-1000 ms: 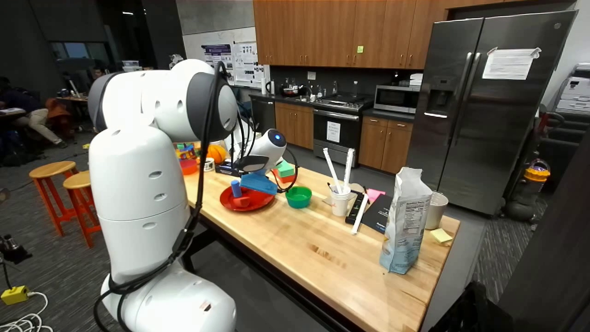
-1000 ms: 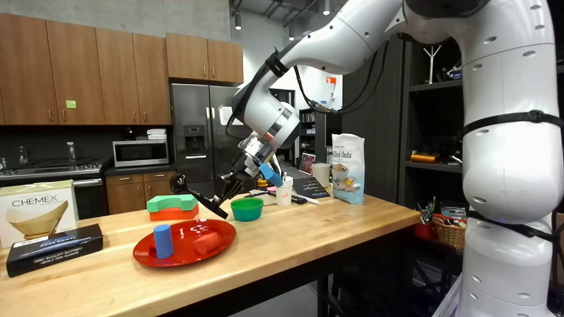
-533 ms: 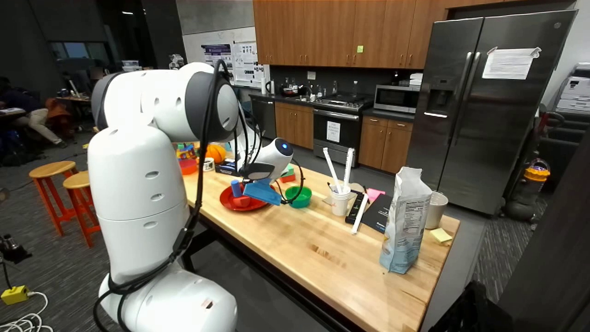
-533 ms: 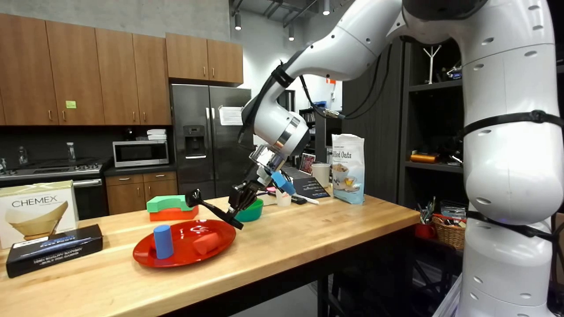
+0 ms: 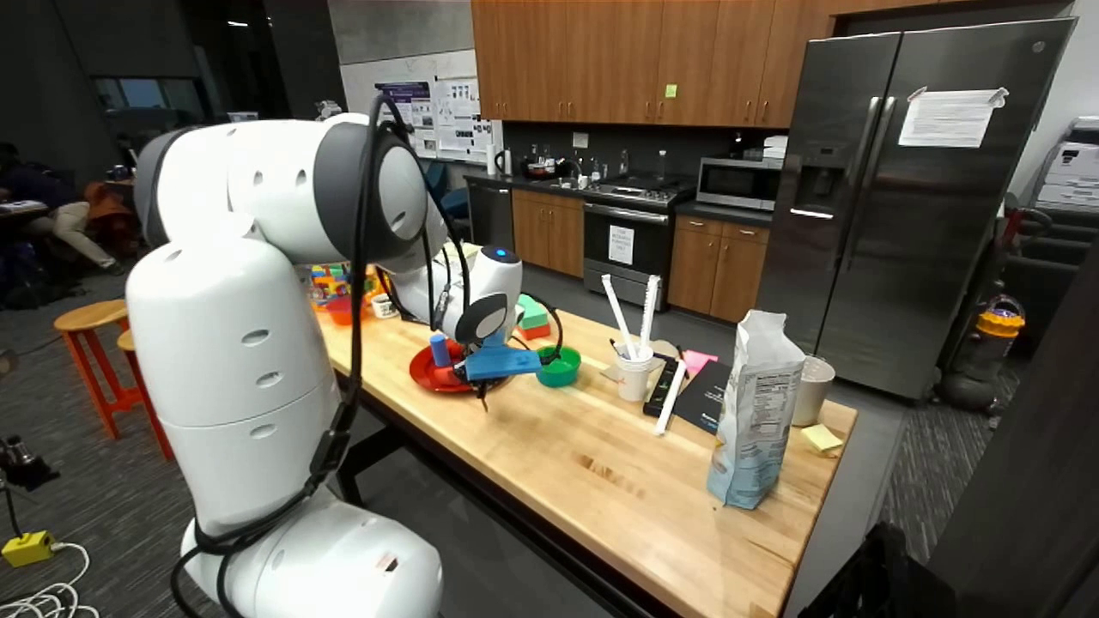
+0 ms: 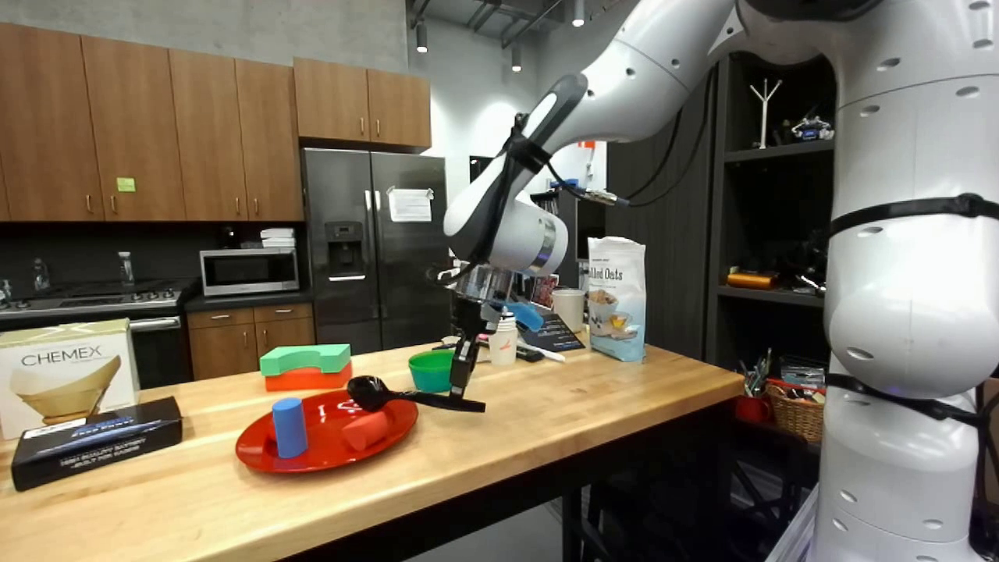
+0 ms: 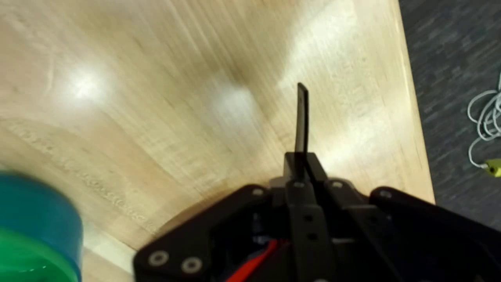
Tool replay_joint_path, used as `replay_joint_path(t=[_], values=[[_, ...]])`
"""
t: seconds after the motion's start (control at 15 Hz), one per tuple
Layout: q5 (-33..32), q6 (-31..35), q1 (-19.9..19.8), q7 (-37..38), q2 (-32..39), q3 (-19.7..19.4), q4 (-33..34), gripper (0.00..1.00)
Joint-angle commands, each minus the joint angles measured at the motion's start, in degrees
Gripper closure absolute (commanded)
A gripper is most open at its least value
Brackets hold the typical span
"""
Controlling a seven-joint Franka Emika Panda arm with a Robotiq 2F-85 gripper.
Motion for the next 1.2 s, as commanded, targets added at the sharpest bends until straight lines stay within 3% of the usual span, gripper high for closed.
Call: replay_joint_path(t=[0.0,0.2,0.53,0.87,0.93,1.13], values=[[-13.91,0.27,0.44,3.59,-7.23,-1.81,-3.35,0.99],[-22.04,3.84,0.56,5.19,-11.14,-2.89,-4.14,0.99],[-15.91,1.92,4.29,-0.66,-15.50,-6.45,-4.55,0.99],[-20.36,-7.19,5.59,-7.23,-19.34,-7.76,-4.33,0.99],[-18.93,-4.47,5.70,-4.94,-16.38,-7.57,-3.35,0.99],[-19.08,-4.93,5.79,-4.90,-16.64,-7.57,-3.37,0.96]])
